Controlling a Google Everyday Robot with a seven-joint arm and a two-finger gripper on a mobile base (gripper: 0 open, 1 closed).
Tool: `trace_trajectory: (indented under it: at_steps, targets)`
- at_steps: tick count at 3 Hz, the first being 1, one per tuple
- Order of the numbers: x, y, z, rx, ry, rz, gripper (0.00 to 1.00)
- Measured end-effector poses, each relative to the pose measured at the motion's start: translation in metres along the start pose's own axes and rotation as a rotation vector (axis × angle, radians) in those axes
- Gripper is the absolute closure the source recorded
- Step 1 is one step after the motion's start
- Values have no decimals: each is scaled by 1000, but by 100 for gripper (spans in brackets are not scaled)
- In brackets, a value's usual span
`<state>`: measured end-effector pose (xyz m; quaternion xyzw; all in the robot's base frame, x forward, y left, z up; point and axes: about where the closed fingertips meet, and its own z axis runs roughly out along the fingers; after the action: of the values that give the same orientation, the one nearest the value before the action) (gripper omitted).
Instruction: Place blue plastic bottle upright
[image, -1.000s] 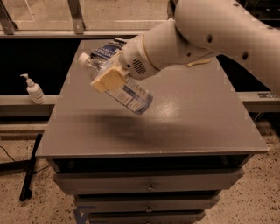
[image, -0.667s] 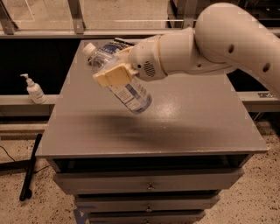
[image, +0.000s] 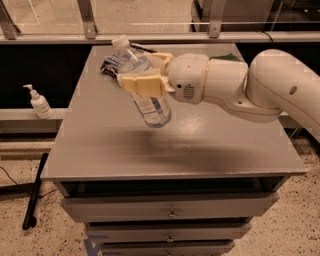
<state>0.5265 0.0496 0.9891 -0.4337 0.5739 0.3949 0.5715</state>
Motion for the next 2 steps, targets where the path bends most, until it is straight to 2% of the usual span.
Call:
trace_trajectory:
  at_steps: [1,2]
  targets:
    - [-5,-2,-16,29,-121,-62,100]
    - [-2,-1,-31,43,-147,-117,100]
